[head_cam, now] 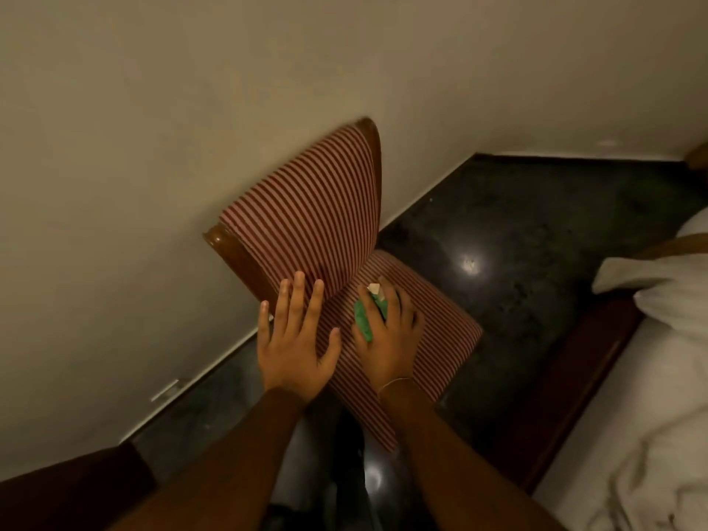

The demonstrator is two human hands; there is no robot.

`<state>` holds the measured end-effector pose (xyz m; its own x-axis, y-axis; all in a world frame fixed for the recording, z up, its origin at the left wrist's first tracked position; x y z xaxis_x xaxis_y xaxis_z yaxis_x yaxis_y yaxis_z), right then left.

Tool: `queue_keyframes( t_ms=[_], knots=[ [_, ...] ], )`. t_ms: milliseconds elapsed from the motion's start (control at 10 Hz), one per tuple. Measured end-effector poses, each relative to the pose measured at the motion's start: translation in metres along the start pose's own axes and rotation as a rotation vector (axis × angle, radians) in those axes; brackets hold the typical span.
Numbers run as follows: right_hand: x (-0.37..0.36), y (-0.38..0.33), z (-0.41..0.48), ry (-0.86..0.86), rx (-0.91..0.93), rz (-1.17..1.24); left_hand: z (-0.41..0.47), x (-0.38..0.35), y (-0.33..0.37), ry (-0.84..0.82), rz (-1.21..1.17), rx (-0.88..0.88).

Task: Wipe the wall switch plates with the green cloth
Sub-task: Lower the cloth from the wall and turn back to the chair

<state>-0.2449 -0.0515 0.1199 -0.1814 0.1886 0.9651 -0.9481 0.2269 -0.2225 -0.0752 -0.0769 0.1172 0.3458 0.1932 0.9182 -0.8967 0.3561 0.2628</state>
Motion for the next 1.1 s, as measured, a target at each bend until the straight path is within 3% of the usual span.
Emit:
queue_keyframes(
  t_ms=[300,500,700,1100],
  knots=[
    [-0.143,0.087,-0.022,-0.181,-0.206,-0.012,-0.048,-0.122,-0.012,-0.153,0.017,-0.033],
    [-0.220,0.117,-0.039,-0.510,-0.274,-0.014,-0.064,-0.156,-0.019,-0.243,0.006,-0.045],
    [-0.248,0.127,-0.046,-0.614,-0.283,-0.010,-0.053,-0.162,-0.017,-0.289,0.034,-0.043],
    [-0.248,0.122,-0.043,-0.647,-0.273,-0.053,-0.052,-0.156,-0.012,-0.270,0.044,-0.065]
  ],
)
Point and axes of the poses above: each hand's wrist, its own z-axis towards the middle knuckle, its own x-axis out of the back of the hand, y = z × x, the point moved 4 cm from there along z, towards the middle knuckle
